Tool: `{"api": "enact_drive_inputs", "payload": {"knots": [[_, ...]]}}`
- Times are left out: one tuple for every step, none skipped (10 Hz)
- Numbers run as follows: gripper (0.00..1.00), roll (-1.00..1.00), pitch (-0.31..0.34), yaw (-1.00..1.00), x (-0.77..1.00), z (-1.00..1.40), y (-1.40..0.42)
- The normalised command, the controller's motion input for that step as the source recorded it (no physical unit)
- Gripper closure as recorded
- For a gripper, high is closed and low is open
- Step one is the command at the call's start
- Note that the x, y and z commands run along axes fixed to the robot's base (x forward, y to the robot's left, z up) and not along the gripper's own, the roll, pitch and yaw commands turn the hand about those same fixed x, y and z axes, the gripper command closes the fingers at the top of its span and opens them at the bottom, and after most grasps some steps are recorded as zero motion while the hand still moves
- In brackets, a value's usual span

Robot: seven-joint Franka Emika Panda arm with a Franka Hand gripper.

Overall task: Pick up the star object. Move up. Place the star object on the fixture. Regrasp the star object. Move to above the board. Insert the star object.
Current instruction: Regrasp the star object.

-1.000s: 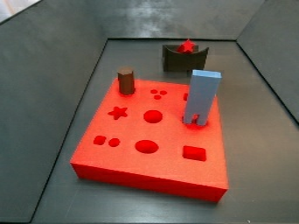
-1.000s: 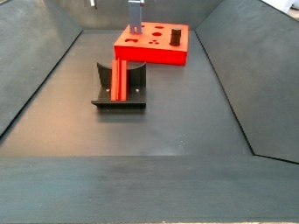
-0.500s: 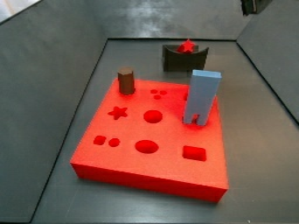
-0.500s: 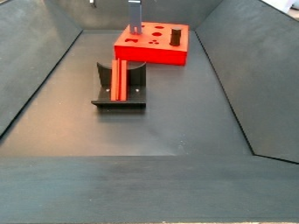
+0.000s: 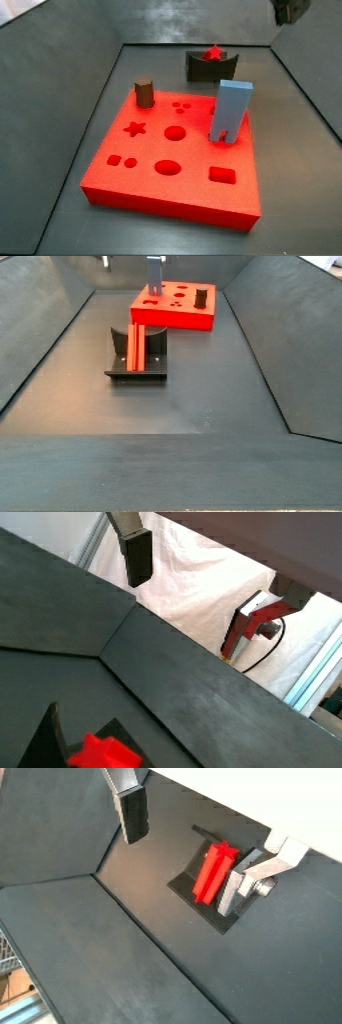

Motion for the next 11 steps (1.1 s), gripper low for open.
{"api": "enact_drive_inputs", "payload": {"knots": [[0.0, 0.14, -0.072, 0.09, 0.05, -1.0, 0.06], [0.0, 0.12, -0.077, 0.07, 0.05, -1.0, 0.06], [0.0, 0.08, -0.084, 0.04, 0.07, -1.0, 0.06], [0.0, 0.07, -0.083, 0.03, 0.07, -1.0, 0.05], [0.0, 0.06, -0.073, 0.0, 0.08, -1.0, 0.05], [0.0, 0.06, -0.064, -0.01, 0.09, -1.0, 0.04], [0.0, 0.06, -0.04, -0.02, 0.1, -1.0, 0.04], [0.0, 0.06, -0.031, -0.02, 0.1, -1.0, 0.03], [0.0, 0.06, -0.006, -0.02, 0.11, -0.96, 0.02], [0.0, 0.06, 0.004, -0.01, 0.11, -0.86, 0.02], [0.0, 0.06, 0.021, 0.0, 0.1, -0.68, 0.01]]}}
